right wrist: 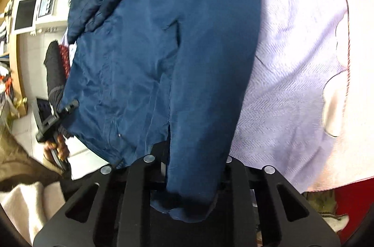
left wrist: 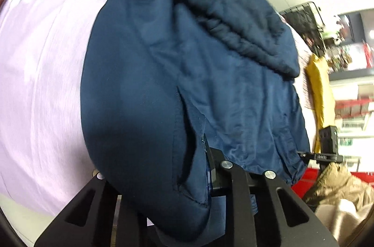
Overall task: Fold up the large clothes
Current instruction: 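Lift and fold the held jacket side over lengthwise with both grippers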
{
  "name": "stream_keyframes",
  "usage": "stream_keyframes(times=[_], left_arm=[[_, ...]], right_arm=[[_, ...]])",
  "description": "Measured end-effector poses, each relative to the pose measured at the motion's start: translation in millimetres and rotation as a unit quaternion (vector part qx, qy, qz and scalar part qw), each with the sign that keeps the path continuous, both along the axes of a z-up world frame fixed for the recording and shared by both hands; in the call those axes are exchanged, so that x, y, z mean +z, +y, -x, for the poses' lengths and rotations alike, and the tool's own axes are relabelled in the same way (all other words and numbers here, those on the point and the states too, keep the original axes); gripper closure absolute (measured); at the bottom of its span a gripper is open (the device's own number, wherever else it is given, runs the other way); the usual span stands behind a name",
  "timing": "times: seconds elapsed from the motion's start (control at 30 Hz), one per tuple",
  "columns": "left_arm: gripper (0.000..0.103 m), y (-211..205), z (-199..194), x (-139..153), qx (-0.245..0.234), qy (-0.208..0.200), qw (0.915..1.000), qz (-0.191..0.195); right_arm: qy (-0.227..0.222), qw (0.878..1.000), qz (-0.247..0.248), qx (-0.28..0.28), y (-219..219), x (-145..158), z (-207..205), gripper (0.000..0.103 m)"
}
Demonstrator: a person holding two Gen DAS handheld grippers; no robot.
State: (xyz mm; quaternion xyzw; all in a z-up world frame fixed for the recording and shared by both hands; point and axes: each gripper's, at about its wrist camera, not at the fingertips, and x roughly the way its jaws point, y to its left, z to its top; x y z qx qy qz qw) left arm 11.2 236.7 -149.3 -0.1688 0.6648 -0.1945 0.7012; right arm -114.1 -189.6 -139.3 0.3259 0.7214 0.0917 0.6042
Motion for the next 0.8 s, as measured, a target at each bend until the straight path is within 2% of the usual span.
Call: stream_keyframes(times=[0.17, 0.33, 0.47, 0.63, 0.7, 0.8], left_arm=[[0.081, -13, -15, 7, -0.039, 0.007, 0.9992, 0.003], [0.081, -19, -23, 13, -0.043, 0.017, 0.9989, 0.008], [0.081, -24, -37, 31, -0.056, 0.006, 0.9983, 0.018], [0.082, -27, -64, 49, -0.063, 0.006, 0.9976, 0.030], [0.082, -29, -78, 53, -0.078, 0.018, 0.9965, 0.025], [0.083, -27, -109, 57, -0.079, 0.059, 0.9948, 0.028]], right_arm=[[0.045, 0.998, 0.007, 0.047, -7, -1, -14, 0.082], [0.036, 0.995, 0.020, 0.088, 5, 24, -29, 0.086], [0.006, 0.996, 0.004, 0.089, -2, 63, -56, 0.087], [-0.006, 0.997, -0.023, 0.080, -20, 86, -90, 0.089], [0.001, 0.997, -0.040, 0.071, -25, 90, -106, 0.089], [0.018, 0.997, -0.062, 0.048, -33, 93, -141, 0.089]])
